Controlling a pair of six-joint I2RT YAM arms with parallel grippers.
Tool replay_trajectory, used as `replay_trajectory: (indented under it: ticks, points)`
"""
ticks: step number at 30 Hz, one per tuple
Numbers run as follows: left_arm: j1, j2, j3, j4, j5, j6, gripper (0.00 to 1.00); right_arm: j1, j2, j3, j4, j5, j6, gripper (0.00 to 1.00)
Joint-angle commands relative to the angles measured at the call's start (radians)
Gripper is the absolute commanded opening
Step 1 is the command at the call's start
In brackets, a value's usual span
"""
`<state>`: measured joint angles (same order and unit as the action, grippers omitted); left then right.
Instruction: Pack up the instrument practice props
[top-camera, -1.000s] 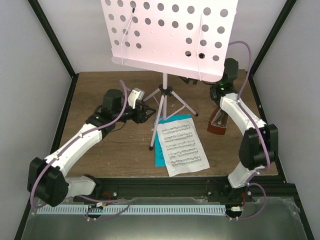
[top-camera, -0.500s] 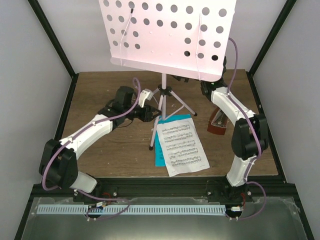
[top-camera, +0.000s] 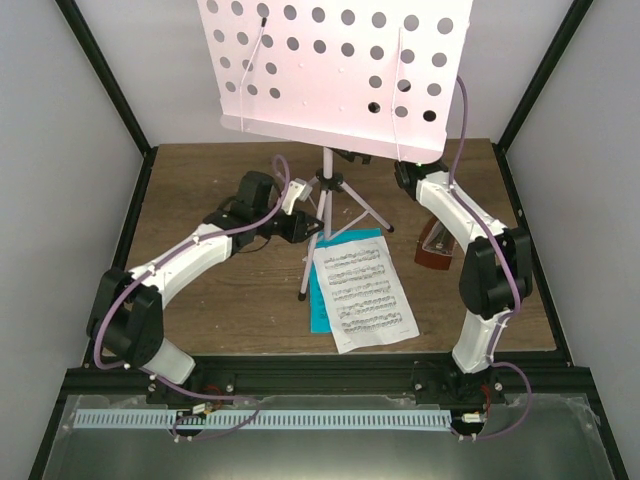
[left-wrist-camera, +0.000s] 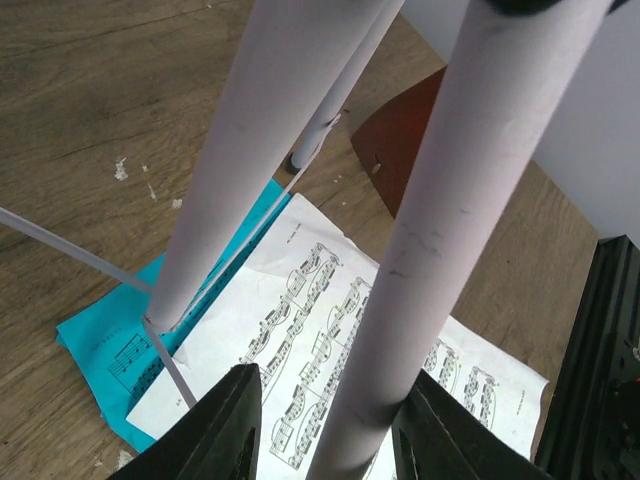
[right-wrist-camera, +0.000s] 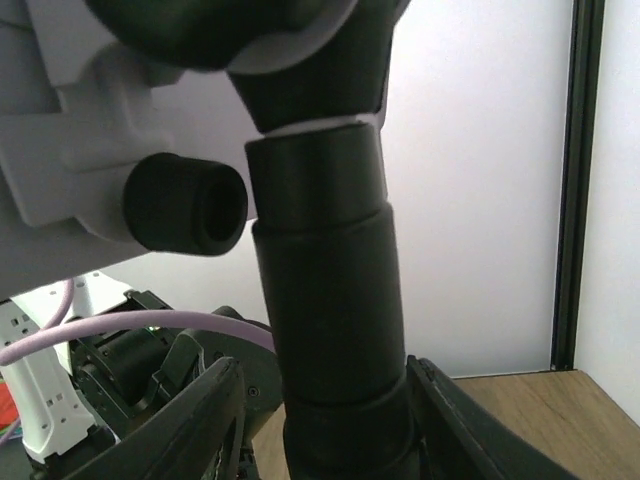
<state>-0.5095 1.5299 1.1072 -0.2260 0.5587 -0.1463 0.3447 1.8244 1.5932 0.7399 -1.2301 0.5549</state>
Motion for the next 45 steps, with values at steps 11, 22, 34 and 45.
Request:
replay_trajectory:
  ticks: [11,22,34,45]
  points:
    - [-0.004,0.033,0.013,0.031,0.010,0.042,0.00,0.023,0.001,0.012,-0.036,-0.003,-0.072,0.14]
    - [-0.004,-0.099,-0.074,0.168,-0.076,0.059,0.00,0.048,-0.055,0.031,0.005,0.049,-0.116,0.01]
    - [-0.007,-0.337,-0.125,0.255,-0.240,0.104,0.00,0.205,-0.129,0.031,-0.037,0.134,-0.233,0.01]
    - [-0.007,-0.479,-0.146,0.264,-0.307,0.137,0.00,0.309,-0.162,0.026,-0.028,0.210,-0.299,0.01]
